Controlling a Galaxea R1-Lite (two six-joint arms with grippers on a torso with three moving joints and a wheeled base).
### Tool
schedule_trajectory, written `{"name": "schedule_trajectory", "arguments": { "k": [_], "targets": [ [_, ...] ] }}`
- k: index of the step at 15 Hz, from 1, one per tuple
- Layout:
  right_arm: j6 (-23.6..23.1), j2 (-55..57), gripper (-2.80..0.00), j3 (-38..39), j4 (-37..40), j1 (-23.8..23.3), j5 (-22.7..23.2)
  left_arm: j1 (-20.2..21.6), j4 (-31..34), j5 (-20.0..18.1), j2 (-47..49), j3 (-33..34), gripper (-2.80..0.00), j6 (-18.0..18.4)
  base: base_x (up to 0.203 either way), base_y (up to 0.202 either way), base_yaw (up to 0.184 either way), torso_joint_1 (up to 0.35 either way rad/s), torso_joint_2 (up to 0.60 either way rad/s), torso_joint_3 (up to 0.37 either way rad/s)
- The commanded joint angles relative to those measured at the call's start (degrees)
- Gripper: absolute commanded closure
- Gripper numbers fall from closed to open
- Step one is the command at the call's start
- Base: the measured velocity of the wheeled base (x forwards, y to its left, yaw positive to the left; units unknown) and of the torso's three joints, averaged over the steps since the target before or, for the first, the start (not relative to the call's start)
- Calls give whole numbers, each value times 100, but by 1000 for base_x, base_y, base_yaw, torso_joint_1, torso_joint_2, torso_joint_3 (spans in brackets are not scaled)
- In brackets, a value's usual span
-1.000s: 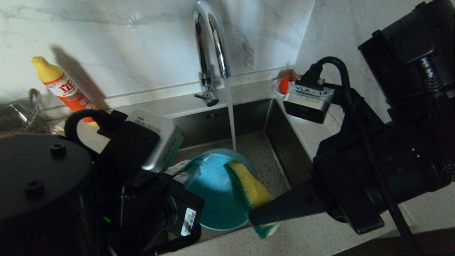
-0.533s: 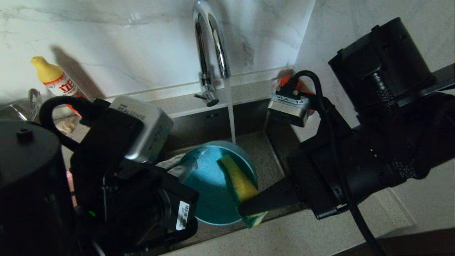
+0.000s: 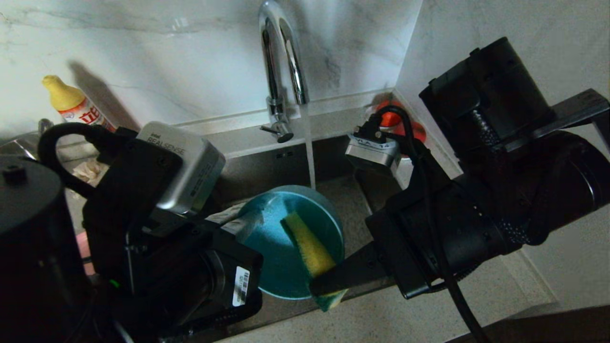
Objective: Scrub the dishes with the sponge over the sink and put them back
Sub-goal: Wipe the bowl
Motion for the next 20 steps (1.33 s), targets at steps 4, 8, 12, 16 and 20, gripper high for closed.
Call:
{"name": "schedule_trajectory", "arguments": {
  "k": [4,8,12,16,20],
  "targets": [
    [14,19,0,9,15,192,4,-1,-16,41,115,-167,0,7,0,0,0,0,0,0],
    [14,45,0,-3,-11,191,-13,-1,-7,41,85,-69,0,-2,0,0,0,0,0,0],
    [5,13,0,-174,-7,44,-115,-1,-7,51,19,141,0,-2,0,0,0,0,0,0],
    [-4,-87,0,-337,24,-214,-136,-1,19,60,-69,176,0,7,0,0,0,0,0,0],
    [-4,-263,0,-242,237,-404,-130,8,11,78,-96,96,0,61,0,0,0,0,0,0]
  ]
}}
